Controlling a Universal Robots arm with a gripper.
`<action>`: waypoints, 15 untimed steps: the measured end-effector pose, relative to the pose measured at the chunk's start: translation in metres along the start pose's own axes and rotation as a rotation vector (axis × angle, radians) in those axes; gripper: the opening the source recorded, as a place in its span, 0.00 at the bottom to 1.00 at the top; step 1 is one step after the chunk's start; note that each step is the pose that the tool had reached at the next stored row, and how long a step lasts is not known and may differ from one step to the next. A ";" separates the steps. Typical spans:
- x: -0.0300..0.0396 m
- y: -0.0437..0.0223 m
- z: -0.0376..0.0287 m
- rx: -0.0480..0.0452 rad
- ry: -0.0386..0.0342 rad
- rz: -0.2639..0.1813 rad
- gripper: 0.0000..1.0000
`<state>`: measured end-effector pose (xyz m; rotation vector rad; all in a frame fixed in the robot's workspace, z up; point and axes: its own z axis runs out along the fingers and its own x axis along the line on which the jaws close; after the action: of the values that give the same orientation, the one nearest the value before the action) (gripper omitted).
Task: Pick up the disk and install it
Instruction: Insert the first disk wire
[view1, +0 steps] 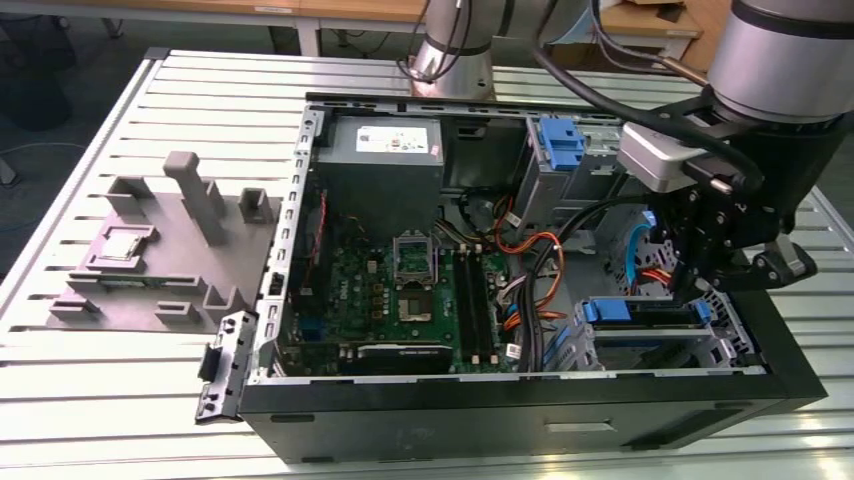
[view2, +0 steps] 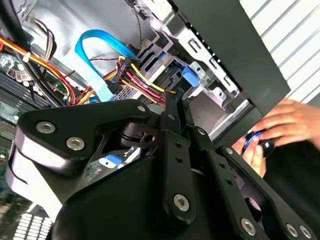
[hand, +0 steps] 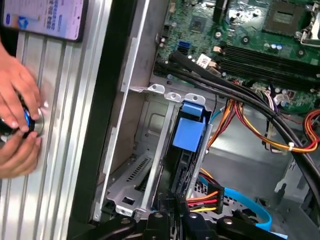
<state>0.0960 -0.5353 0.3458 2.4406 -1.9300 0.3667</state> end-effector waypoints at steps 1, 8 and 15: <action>0.0000 0.0000 0.0001 -0.0026 0.0018 0.013 0.17; 0.0001 0.0001 0.0002 0.0054 -0.0745 0.056 0.17; 0.0020 0.0005 0.0005 -0.0013 -0.0741 0.103 0.17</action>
<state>0.0961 -0.5375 0.3456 2.3927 -2.0907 0.2801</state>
